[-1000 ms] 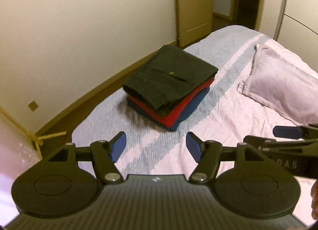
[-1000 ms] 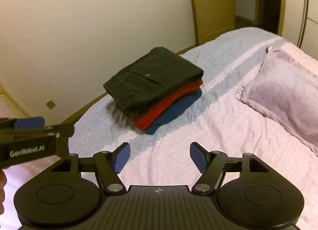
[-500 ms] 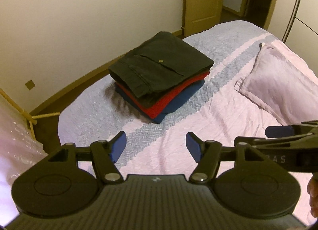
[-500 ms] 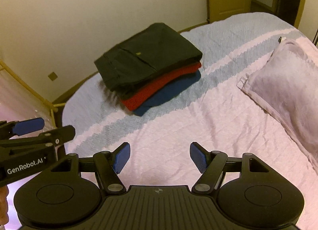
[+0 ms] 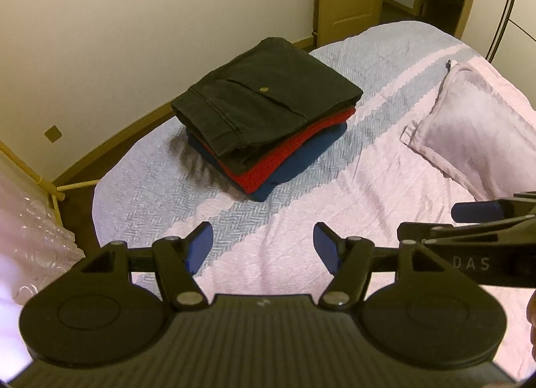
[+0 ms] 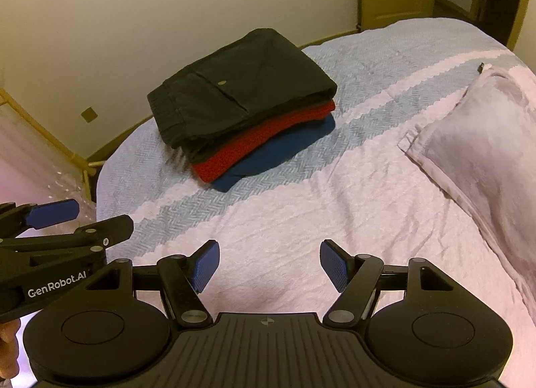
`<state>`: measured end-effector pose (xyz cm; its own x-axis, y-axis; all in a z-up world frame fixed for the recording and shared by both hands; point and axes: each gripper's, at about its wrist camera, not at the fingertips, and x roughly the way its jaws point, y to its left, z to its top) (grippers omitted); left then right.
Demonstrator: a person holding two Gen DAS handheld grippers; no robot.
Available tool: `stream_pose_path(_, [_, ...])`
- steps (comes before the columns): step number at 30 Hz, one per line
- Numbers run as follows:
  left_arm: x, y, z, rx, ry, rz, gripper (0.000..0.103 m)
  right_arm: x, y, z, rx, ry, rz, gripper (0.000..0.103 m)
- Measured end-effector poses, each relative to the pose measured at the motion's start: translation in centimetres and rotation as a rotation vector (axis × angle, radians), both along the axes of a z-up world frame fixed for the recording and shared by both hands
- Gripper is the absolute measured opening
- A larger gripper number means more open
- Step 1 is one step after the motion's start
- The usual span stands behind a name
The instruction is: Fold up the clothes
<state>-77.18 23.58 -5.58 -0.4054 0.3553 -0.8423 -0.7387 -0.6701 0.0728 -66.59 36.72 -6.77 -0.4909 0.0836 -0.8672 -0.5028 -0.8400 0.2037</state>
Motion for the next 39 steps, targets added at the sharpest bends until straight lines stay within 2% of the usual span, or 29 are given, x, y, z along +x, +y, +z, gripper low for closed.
stream_pose_path(18, [-0.8,2.7,-1.9,-0.036,-0.024,0.012,0.063,-0.3,3.1,-1.8,-0.007,-0.022,-0.032,0.07])
stream_pose_path(39, [-3.1,4.5,-2.6,-0.022,-0.037,0.023,0.063,-2.3,4.6,-2.4,0.0,0.002,-0.023,0.07])
